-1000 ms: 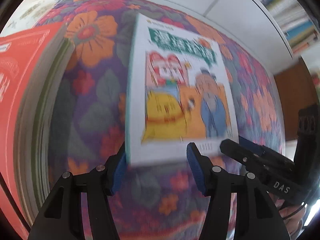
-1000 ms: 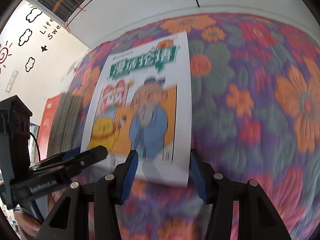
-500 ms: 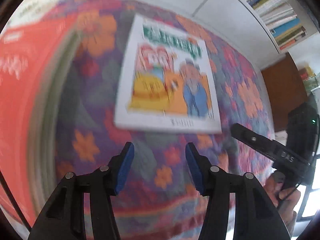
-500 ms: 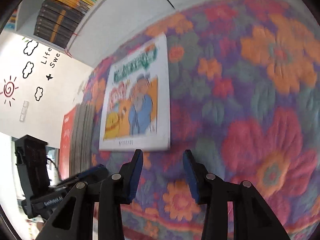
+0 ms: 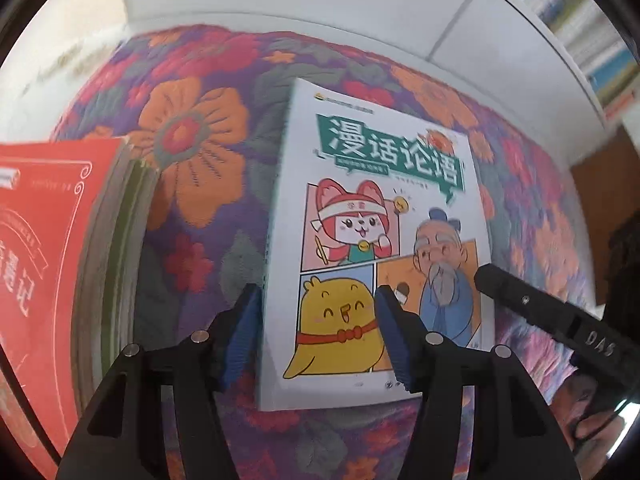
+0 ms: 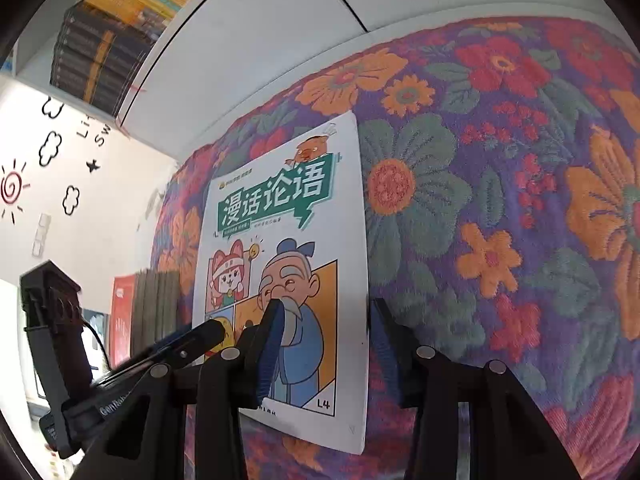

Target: Organize books

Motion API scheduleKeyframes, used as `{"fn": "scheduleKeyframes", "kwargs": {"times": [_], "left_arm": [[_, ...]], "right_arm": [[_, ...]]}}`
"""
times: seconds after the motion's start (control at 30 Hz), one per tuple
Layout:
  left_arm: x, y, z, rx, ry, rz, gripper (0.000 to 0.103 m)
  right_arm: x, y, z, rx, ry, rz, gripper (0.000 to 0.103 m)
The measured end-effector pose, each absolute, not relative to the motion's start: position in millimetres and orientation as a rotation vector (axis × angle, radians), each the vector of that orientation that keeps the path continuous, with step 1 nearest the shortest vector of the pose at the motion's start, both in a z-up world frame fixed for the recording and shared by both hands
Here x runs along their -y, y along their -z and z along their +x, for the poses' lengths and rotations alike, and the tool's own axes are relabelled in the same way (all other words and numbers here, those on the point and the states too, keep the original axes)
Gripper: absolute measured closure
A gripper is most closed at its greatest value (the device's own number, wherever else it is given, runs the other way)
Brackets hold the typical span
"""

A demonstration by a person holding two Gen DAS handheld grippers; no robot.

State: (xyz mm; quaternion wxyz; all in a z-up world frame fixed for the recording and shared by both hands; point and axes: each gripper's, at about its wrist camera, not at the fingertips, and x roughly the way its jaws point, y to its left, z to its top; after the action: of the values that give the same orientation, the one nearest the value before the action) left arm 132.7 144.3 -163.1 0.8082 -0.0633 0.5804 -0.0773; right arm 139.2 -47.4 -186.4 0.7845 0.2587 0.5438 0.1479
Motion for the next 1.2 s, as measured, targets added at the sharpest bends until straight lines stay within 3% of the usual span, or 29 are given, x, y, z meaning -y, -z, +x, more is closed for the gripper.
{"fn": "scheduleKeyframes", "kwargs": {"times": [0.43,0.7,0.97,1.07,1.2], "left_arm": [[-130.9,171.7,49.9,-1.404,0.326,-0.115,0.048],[-170.5,186.0,91.6,-1.469,0.385,-0.472,0.057],[-173.1,191.6,106.8,-1.478,0.417,-0.546,0.057],[-175.5,191.5,105.7,-1.477,0.402,-0.549,0.060],[-176.7,190.4,103.1,-1.468,0.344,-0.522,0.071]], "right_arm": [[59.6,190.6,56.7,-1.351,-0.382,0.491,0.060],[83.4,210.5,64.5,-1.377,-0.546,0.642,0.066],[90.6,220.7,82.9,-1.353,-0.586,0.748,0.067],[101.8,223.1,72.8,-1.356,-0.545,0.766,0.086],[110.2,221.5,63.7,-1.355,-0.517,0.762,0.086]]}}
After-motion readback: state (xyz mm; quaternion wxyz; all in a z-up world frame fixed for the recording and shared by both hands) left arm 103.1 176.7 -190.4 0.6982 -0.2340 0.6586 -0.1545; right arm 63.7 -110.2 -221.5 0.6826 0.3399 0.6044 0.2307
